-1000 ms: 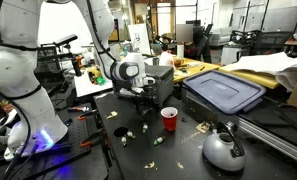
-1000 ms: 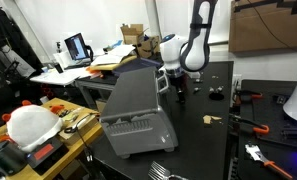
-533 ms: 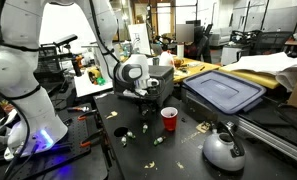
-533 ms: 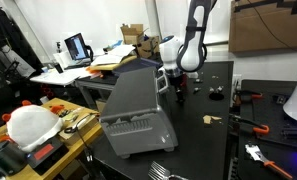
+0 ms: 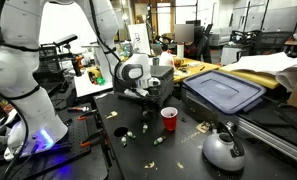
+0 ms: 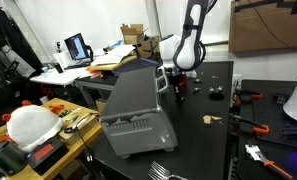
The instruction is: Put one sweet in the cup
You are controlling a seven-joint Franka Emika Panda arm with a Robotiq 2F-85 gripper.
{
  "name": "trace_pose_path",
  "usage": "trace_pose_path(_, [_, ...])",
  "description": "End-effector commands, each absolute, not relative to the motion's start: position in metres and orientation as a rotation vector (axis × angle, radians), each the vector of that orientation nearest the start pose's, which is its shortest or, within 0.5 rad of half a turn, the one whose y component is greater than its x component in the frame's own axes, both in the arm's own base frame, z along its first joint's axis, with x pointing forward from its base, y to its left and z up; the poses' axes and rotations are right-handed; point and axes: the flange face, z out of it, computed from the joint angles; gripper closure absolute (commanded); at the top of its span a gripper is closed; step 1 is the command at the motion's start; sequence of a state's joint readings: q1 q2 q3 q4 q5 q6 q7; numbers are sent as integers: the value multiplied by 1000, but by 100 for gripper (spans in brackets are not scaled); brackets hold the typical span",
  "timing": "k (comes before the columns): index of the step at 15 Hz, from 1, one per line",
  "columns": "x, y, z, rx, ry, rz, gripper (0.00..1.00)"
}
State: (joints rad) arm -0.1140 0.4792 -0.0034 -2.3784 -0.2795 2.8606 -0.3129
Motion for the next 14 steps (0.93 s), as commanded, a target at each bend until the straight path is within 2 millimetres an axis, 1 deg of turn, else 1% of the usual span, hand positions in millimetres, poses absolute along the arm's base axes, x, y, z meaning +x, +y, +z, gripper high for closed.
trace_pose_path(1, [499,-42,127,-3116,-724,9,81])
trace_pose_path(3, [497,-42,141,-3130,-681,-21,94])
trace_pose_path(4, [496,-44,149,-3138,-653,-35,99])
trace_pose_path(6, [495,-47,161,-3156,-615,-70,97])
trace_pose_path(7, [494,-49,170,-3168,-590,-96,99])
trace_pose_path(8, [494,-51,180,-3177,-571,-122,98])
trace_pose_path(9, [493,-54,190,-3181,-552,-141,100])
trace_pose_path(12, [487,-62,220,-3201,-481,-211,99])
trace_pose_path(14, [483,-67,237,-3214,-450,-248,99])
